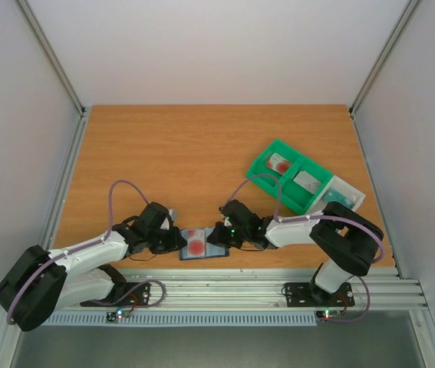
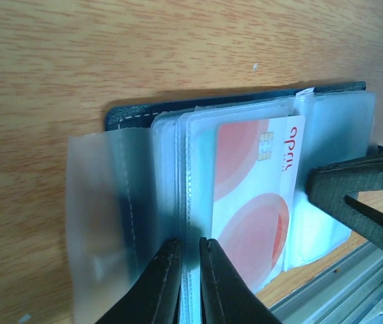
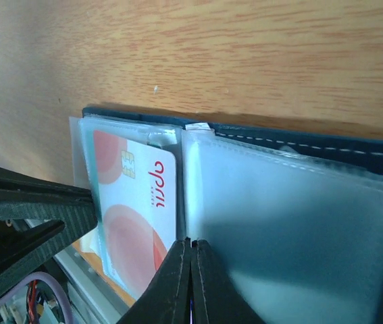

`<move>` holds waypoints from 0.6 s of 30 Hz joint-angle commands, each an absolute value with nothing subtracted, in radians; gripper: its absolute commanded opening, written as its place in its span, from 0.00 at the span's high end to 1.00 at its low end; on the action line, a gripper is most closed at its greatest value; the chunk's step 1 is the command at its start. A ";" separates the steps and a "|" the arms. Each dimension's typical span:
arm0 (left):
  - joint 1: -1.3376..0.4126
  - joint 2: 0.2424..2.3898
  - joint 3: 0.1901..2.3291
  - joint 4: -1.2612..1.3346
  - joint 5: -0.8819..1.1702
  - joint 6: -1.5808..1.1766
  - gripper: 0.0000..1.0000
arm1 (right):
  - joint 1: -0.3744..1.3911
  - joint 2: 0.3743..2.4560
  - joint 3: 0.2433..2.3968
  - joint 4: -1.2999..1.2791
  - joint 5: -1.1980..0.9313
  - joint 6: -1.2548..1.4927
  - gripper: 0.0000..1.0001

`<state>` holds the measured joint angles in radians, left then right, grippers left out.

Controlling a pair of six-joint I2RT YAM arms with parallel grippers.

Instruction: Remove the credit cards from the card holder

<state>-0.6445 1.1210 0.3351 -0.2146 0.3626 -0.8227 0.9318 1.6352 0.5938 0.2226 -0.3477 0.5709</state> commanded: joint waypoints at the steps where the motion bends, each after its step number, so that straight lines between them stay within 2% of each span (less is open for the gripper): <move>1: -0.643 1.106 0.308 -0.252 0.328 -0.819 0.91 | 0.926 1.574 0.605 0.151 -0.319 0.539 0.96; 7: -0.644 1.109 0.311 -0.247 0.337 -0.818 0.93 | 0.927 1.604 0.619 0.191 -0.355 0.550 0.90; 18: -0.644 1.126 0.306 -0.226 0.349 -0.816 0.94 | 0.927 1.730 0.620 0.317 -0.421 0.594 0.86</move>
